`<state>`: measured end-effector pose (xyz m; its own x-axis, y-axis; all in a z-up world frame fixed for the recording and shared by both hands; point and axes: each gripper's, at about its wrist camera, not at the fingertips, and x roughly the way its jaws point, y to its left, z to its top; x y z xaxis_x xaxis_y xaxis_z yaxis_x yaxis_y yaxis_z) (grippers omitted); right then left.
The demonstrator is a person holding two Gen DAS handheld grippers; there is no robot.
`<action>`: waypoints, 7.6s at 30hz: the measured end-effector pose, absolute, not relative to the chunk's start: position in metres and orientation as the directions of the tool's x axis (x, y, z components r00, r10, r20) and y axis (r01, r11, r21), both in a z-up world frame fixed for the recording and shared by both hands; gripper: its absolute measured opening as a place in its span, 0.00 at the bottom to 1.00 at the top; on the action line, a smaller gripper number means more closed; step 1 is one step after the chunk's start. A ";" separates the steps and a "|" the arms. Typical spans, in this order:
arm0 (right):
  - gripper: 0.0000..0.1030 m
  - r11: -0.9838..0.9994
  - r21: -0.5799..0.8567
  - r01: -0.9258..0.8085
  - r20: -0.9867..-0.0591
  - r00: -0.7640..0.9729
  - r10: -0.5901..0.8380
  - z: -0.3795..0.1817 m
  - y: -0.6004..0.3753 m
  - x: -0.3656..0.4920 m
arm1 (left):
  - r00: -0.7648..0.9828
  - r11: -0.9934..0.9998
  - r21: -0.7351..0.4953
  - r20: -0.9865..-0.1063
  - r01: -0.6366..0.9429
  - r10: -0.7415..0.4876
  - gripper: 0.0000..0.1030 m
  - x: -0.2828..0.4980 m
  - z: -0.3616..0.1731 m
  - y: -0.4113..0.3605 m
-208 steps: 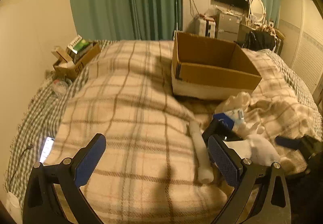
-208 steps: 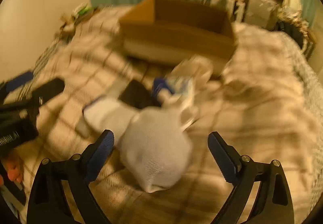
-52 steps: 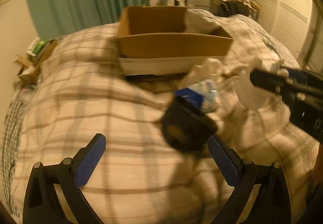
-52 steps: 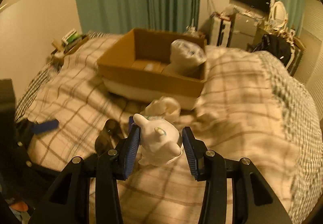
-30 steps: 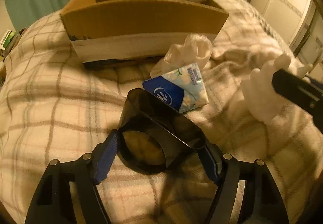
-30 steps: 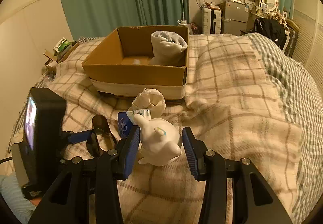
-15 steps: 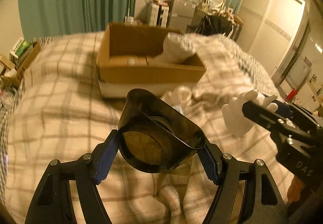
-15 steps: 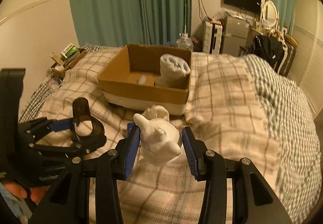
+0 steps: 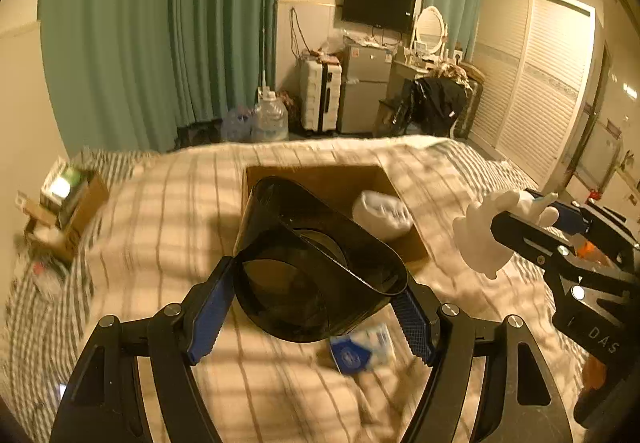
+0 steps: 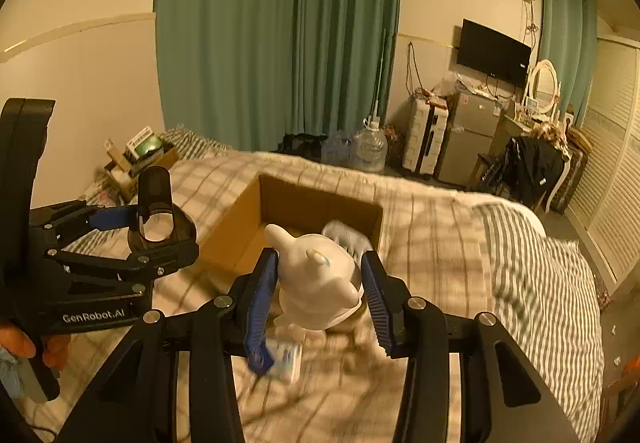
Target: Organize objects
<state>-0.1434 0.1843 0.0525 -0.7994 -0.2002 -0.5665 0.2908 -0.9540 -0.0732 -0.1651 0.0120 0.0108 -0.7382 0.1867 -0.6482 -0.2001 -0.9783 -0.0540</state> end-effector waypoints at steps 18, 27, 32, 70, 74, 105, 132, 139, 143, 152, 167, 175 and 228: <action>0.41 -0.958 -0.047 0.284 -0.614 -0.764 -0.196 0.031 0.182 -0.293 | -0.709 -0.978 -0.049 -0.682 -0.202 0.181 0.74 -0.293 -0.032 0.032; 0.42 -0.954 -0.022 0.299 -0.652 -0.727 -0.213 -0.015 0.185 -0.326 | -0.672 -0.971 -0.057 -0.712 -0.231 0.202 0.75 -0.310 -0.077 0.033; 0.77 -0.955 -0.013 0.298 -0.585 -0.776 -0.234 -0.002 0.188 -0.311 | -0.670 -0.974 -0.077 -0.714 -0.213 0.203 0.85 -0.305 -0.071 0.032; 0.91 -0.963 -0.070 0.260 -0.814 -0.573 -0.095 -0.127 0.162 -0.171 | -0.664 -0.999 0.036 -0.747 0.016 -0.038 1.00 -0.141 -0.119 -0.026; 0.91 -0.949 -0.045 0.311 -0.843 -0.522 -0.131 -0.143 0.147 -0.179 | -0.647 -0.999 -0.001 -0.762 0.046 -0.029 1.00 -0.143 -0.127 -0.036; 0.21 -0.993 -0.046 0.106 -0.733 -0.679 -0.039 -0.077 0.239 -0.153 | -0.610 -0.997 -0.044 -0.789 -0.066 0.075 1.00 -0.170 -0.130 0.054; 0.21 -0.996 0.007 0.091 -0.755 -0.653 -0.065 -0.088 0.246 -0.160 | -0.529 -0.973 -0.040 -0.834 -0.226 0.157 0.17 -0.180 -0.154 0.102; 0.21 -0.994 -0.013 0.110 -0.714 -0.697 -0.068 -0.062 0.233 -0.134 | -0.590 -0.973 -0.090 -0.782 -0.211 0.200 0.17 -0.149 -0.110 0.081; 0.21 -0.993 -0.013 0.114 -0.685 -0.725 -0.074 -0.042 0.228 -0.114 | -0.628 -0.971 -0.100 -0.748 -0.215 0.216 0.16 -0.138 -0.084 0.071; 0.21 -0.987 -0.037 0.158 -0.618 -0.780 -0.102 0.012 0.205 -0.090 | -0.718 -0.969 -0.074 -0.659 -0.237 0.226 0.17 -0.113 -0.018 0.041; 0.21 -0.958 -0.125 0.260 -0.505 -0.848 -0.164 0.091 0.165 -0.134 | -0.789 -0.978 -0.020 -0.587 -0.209 0.181 0.17 -0.166 0.049 0.017; 0.21 -0.957 -0.087 0.277 -0.531 -0.825 -0.191 0.091 0.164 -0.203 | -0.801 -0.981 0.016 -0.580 -0.193 0.148 0.16 -0.209 0.053 0.024; 1.00 -0.996 0.007 0.094 -0.333 -0.939 -0.091 0.153 0.247 -0.125 | -0.924 -0.989 0.024 -0.360 -0.144 0.126 1.00 -0.136 0.118 0.027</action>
<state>-0.1248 0.2475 0.1527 -0.9387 -0.0908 -0.3326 0.0939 -0.9956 0.0069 -0.1363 0.0268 0.1182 -0.9243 0.1259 -0.3602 -0.1442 -0.9892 0.0245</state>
